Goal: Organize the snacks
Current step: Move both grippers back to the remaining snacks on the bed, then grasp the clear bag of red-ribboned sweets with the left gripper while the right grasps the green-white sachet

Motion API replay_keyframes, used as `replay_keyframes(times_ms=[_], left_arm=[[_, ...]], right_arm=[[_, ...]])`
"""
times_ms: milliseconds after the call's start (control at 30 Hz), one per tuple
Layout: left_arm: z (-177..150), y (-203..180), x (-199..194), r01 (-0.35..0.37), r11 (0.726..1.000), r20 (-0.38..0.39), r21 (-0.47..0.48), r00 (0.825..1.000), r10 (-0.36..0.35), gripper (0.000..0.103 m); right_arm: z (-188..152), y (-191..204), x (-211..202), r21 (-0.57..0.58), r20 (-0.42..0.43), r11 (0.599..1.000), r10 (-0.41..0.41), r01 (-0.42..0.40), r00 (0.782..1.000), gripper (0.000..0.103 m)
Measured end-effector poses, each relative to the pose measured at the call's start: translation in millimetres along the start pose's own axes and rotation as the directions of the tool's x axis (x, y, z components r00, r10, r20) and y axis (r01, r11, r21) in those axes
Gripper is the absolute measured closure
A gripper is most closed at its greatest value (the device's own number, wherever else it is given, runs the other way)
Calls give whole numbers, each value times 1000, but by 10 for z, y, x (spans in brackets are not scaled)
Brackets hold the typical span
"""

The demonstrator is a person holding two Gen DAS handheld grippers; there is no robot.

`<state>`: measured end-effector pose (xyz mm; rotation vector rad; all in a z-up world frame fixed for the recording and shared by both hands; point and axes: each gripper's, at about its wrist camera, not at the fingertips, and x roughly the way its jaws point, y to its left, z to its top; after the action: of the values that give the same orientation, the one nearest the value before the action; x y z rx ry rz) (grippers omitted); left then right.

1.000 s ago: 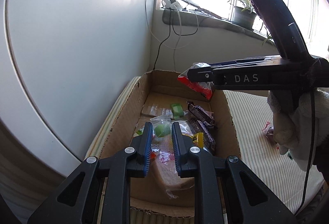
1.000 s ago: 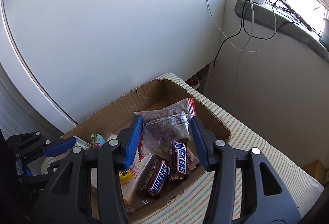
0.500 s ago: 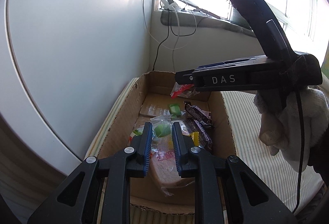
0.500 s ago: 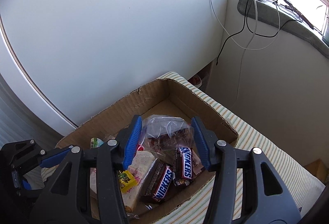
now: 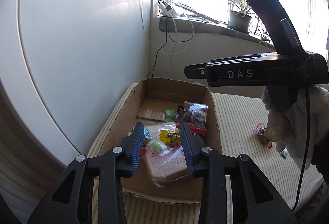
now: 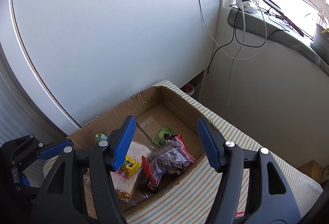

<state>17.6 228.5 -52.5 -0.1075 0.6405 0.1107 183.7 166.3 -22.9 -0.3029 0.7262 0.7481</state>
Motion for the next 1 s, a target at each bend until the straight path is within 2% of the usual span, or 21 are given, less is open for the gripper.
replay_keyframes(times_ms=[133,200,267,433,567,667,800,867,933,967,1000], left_arm=[[16,-112,-107,5,1000,15,13,1000,-5,66],[18,-175,-136,19,1000,18,17,1000,-19,57],[8,-279,-160,39,999,19,29,999,-39,57],[-2,-583,-137,104,993,14,49,994,-105,57],[-22,-872,-59,163,985,0,64,987,-164,56],[-61,-1108,63,211,974,-36,77,977,-209,56],[-148,-1432,279,309,949,-120,70,947,-299,56],[-204,-1594,379,331,941,-150,65,936,-318,56],[-257,-1735,489,365,930,-188,48,917,-351,56],[-279,-1795,546,376,926,-203,33,910,-362,55],[-298,-1852,607,385,923,-222,15,901,-372,48]], right_arm=[[-75,-50,-224,0,23,1000,-12,12,1000,38],[-155,-103,-376,4,27,1000,-20,20,999,38],[-272,-196,-549,15,28,999,-35,35,999,37],[-711,-564,-1044,42,23,993,-110,109,994,37],[-1099,-926,-1409,75,13,978,-198,197,980,37],[-1396,-1187,-1564,127,-16,970,-206,207,978,37],[-1801,-1371,-1590,156,-90,961,-216,228,972,37],[-1997,-1402,-1573,165,-123,962,-201,220,972,37],[-2185,-1418,-1520,195,-157,960,-171,200,973,37],[-2276,-1439,-1486,229,-176,957,-141,180,974,37],[-2378,-1449,-1432,262,-199,952,-106,157,974,37]])
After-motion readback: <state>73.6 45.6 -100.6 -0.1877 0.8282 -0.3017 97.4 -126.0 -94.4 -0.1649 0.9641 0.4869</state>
